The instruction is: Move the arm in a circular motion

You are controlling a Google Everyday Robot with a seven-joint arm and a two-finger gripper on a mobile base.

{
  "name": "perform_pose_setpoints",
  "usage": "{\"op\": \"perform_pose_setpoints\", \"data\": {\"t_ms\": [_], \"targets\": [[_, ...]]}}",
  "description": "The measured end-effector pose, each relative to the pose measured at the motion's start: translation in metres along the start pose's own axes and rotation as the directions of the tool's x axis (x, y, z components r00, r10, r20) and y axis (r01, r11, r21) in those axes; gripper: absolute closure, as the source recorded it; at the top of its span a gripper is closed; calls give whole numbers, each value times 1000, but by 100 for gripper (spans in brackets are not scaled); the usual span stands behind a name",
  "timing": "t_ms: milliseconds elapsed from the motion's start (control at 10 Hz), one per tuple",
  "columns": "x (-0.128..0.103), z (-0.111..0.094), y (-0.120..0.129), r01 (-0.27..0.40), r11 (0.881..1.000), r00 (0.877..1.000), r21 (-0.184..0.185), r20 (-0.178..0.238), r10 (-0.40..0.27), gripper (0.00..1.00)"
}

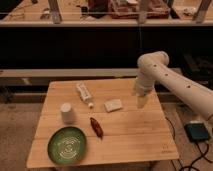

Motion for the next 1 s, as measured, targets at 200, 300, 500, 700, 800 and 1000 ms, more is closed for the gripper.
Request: {"op": "perform_pose_setpoints", "data": {"t_ms": [200, 300, 500, 700, 800, 1000], "targets": [[-17, -1, 17, 39, 999, 999, 1, 5, -39, 41], [-31, -1, 33, 58, 998, 998, 5, 6, -58, 41], [-56, -1, 67, 88, 996, 996, 15, 3, -88, 41], [-72, -1, 76, 113, 993, 994, 20, -2, -113, 41], [-80, 0, 74, 127, 992, 992, 22, -6, -127, 41], [-102, 4, 52, 175, 984, 985, 34, -10, -174, 41]]}}
